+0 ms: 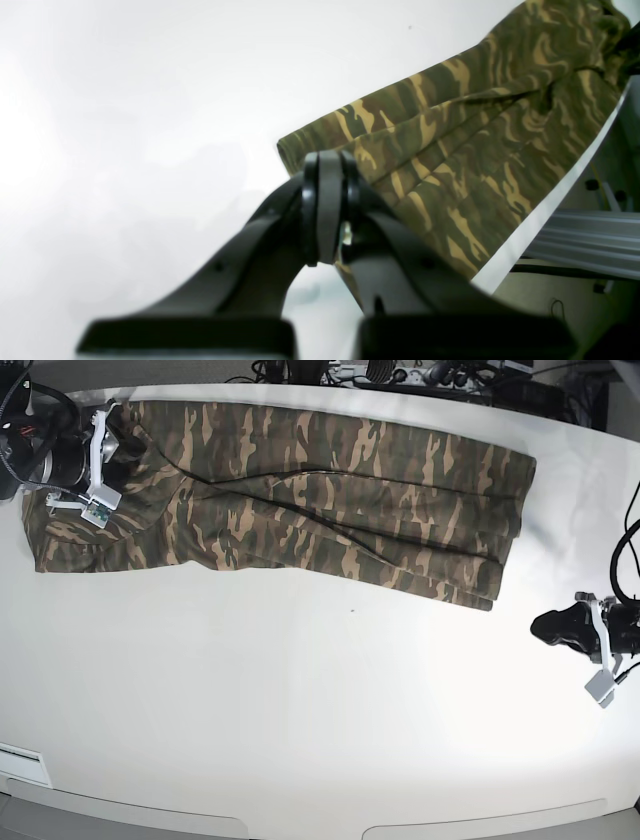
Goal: Fold the T-shirt properly
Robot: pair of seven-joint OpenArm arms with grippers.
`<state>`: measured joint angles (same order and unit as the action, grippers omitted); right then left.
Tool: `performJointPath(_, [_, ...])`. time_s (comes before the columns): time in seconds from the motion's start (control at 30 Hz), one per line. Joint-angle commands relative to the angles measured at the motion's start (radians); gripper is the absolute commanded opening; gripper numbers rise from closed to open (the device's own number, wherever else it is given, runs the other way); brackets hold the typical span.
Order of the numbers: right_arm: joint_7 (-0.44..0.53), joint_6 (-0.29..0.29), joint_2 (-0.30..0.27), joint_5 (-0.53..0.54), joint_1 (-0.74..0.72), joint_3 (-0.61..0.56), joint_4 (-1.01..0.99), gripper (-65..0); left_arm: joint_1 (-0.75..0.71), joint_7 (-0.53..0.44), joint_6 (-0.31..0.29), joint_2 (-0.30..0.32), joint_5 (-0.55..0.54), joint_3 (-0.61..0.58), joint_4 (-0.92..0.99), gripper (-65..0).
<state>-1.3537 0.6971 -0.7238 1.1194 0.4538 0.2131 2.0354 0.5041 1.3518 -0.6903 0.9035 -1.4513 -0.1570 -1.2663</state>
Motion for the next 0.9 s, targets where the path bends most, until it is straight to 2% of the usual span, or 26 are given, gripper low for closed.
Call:
performJointPath(0.0, [0.006,0.001,-0.022,0.013,-0.005,0.010,0.011,-37.4,0.026,-0.011,-0.008,0.028,-0.020,0.011,-0.010,-65.0])
performJointPath(0.13, [-0.043,0.001,-0.022,0.020,-0.005,0.010,0.011,-37.4,0.026,-0.012,-0.008,0.027,-0.020,0.011,-0.010,-65.0])
performJointPath(0.27, [-0.043,0.001,-0.029,0.158,-0.005,0.010,0.011,-37.4,0.026,-0.012,-0.008,0.027,-0.020,0.011,-0.010,-65.0])
performJointPath(0.33, [-0.043,0.001,-0.045,0.187,-0.002,0.010,0.011,-37.4,0.026,-0.013,-0.008,0.027,-0.021,0.011,-0.010,-65.0])
performJointPath(0.43, [-0.043,-0.032,-0.072,0.197,-0.002,0.010,0.024,-37.4,0.026,-0.019,-0.008,0.027,-0.021,0.011,-0.010,-65.0])
performJointPath(0.6, [-0.043,-0.031,-0.091,0.357,-0.006,0.010,0.082,-37.4,0.026,-0.024,-0.008,0.027,-0.024,0.011,-0.010,-65.0])
performJointPath(0.7, [-0.043,0.001,-0.090,0.364,-0.005,0.010,0.132,-38.3,0.026,-0.024,-0.008,0.027,-0.024,0.011,-0.010,-65.0])
performJointPath(0.77, [-0.043,0.001,-0.073,0.364,-0.008,0.010,0.164,-43.5,0.026,-0.027,-0.008,0.027,-0.025,0.011,-0.010,-65.0])
performJointPath(0.87, [-0.043,0.001,-0.016,0.364,-0.043,0.010,0.197,-65.0,0.026,-0.025,-0.008,0.027,-0.024,0.011,-0.010,-65.0])
